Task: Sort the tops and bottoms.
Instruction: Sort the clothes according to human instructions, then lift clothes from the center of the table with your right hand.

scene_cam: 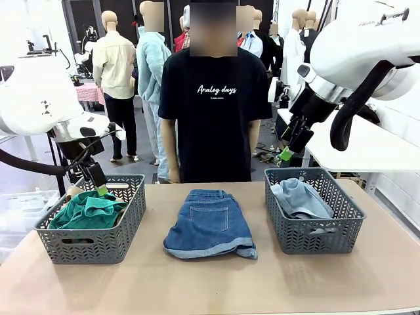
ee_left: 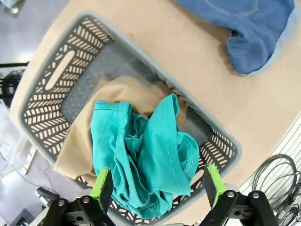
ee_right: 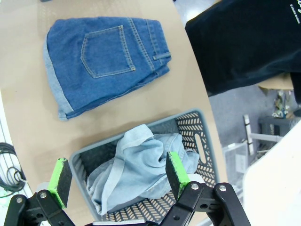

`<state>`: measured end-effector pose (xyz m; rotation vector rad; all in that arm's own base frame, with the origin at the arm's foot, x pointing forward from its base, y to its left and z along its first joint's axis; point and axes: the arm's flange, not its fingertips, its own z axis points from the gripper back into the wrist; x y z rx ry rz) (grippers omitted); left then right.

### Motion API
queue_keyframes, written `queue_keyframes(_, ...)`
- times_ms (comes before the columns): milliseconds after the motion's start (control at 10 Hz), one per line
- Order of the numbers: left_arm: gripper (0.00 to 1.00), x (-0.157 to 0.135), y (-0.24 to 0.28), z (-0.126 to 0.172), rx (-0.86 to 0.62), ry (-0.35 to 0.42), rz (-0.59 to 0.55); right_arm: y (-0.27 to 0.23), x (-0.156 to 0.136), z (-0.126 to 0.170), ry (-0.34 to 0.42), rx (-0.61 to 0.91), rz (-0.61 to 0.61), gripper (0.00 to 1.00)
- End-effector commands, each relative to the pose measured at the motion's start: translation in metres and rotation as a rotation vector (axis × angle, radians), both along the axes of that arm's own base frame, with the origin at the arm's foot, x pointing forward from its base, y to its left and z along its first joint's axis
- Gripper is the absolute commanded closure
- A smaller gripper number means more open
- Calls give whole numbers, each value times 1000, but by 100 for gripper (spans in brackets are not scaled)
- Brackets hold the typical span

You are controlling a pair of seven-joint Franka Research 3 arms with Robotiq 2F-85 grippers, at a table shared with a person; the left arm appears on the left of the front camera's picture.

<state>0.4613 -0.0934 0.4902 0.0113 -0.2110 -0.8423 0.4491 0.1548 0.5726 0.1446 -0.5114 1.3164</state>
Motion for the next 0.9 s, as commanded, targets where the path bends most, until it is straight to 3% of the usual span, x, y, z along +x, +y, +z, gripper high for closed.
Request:
queue_keyframes(0, 0, -1, 0, -3, 6, 2, -4, 0, 0, -2, 9, 6, -5, 0)
queue_keyframes(800, 0, -1, 0, -3, 6, 2, -4, 0, 0, -2, 9, 6, -5, 0)
